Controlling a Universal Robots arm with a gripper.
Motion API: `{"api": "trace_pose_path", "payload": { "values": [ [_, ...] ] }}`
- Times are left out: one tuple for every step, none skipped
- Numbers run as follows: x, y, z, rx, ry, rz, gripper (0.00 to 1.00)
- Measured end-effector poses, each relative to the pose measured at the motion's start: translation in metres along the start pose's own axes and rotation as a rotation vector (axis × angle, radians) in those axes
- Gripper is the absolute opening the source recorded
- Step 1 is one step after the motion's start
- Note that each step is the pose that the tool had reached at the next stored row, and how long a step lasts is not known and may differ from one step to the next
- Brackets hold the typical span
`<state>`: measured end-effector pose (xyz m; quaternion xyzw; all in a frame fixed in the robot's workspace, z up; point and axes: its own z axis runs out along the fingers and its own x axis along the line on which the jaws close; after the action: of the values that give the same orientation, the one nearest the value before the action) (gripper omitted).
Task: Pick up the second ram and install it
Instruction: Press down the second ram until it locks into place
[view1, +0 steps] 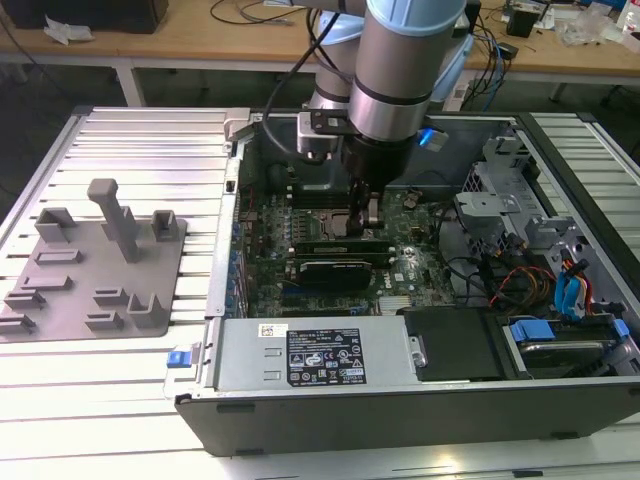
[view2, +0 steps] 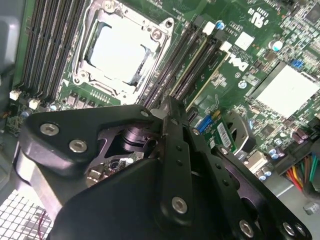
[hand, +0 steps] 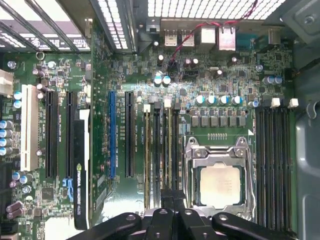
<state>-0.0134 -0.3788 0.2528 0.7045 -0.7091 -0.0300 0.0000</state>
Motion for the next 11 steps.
{"api": "trace_pose_path", "payload": {
  "values": [
    [0.0000, -0.0023, -0.0001, 0.0000, 0.0000, 0.000, 0.08],
    [0.0000, -0.0036, -0.0001, 0.0000, 0.0000, 0.000, 0.08],
    [-0.0001, -0.0083, -0.0003, 0.0000, -0.0001, 0.000, 0.08],
    [-0.0002, -0.0146, -0.0005, 0.0000, -0.0002, 0.000, 0.08],
    [-0.0002, -0.0183, -0.0007, 0.0000, -0.0001, 0.000, 0.08],
    [-0.0002, -0.0225, -0.0009, -0.0001, 0.0000, 0.000, 0.08],
    [-0.0002, -0.0247, -0.0009, -0.0001, -0.0001, 0.000, 0.08],
    [-0.0002, -0.0269, -0.0010, -0.0001, 0.0000, 0.000, 0.08],
    [-0.0003, -0.0330, -0.0013, -0.0001, 0.0000, 0.000, 0.08],
    [-0.0003, -0.0352, -0.0014, -0.0001, 0.0000, 0.000, 0.08],
    [-0.0003, -0.0360, -0.0014, -0.0001, 0.0000, 0.000, 0.08]
  ]
}}
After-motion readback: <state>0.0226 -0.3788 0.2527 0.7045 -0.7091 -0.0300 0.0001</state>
